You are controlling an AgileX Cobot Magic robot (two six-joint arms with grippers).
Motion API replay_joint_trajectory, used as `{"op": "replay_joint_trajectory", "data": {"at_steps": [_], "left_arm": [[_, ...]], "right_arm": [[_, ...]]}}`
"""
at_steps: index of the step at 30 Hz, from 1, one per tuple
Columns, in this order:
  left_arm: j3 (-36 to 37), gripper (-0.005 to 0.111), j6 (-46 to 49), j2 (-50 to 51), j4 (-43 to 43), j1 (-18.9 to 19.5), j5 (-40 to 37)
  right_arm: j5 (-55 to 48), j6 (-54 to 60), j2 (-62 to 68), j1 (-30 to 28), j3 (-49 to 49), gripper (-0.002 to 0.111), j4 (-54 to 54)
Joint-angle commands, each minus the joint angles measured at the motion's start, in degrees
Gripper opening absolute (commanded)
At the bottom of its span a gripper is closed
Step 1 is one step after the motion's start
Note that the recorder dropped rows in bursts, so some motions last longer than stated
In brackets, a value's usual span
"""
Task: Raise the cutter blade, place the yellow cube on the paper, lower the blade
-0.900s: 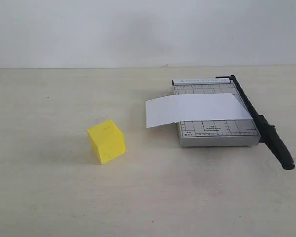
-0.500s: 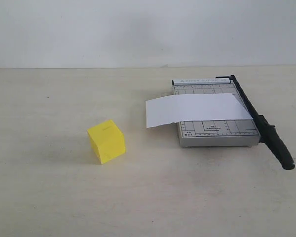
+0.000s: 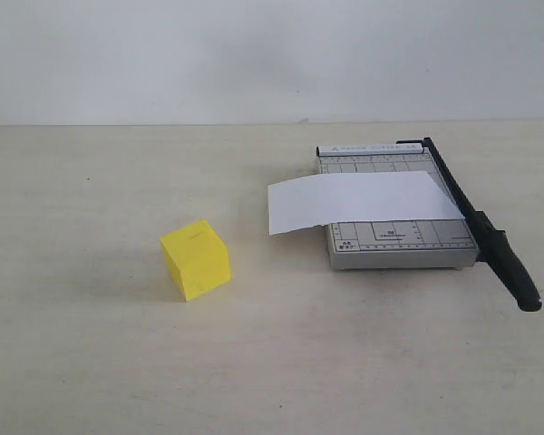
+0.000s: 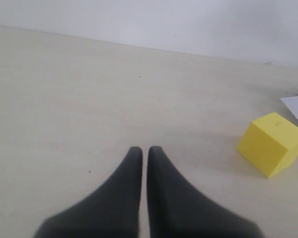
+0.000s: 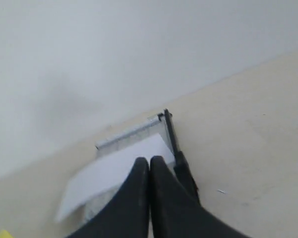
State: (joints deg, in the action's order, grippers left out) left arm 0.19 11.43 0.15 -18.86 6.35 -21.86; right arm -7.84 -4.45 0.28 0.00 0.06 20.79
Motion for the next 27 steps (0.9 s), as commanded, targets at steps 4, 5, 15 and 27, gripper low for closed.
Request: {"op": "replay_joint_trajectory", "data": {"at_steps": [4,5,15,27], "left_arm": [[-0.2,0.004,-0.4,-0.2,0.3,-0.3,0.8],[-0.2,0.004,-0.4,-0.2,0.3,-0.3,0.8],[-0.2,0.004,-0.4,-0.2,0.3,-0.3,0.8],[-0.2,0.004,-0.4,-0.2,0.3,-0.3,0.9]], "right_arm": [[10.8,-3.0,-0.3,0.0,-0.1,0.0,8.5],[12.3,-2.3,-0.3,0.0,-0.1,0.0,8.5],[27.7,19.9,16.0,-0.1,-8.9,0.0,8.6],[9.0,35.5,67.6,-0.1,-35.1,0.0,8.6]]}}
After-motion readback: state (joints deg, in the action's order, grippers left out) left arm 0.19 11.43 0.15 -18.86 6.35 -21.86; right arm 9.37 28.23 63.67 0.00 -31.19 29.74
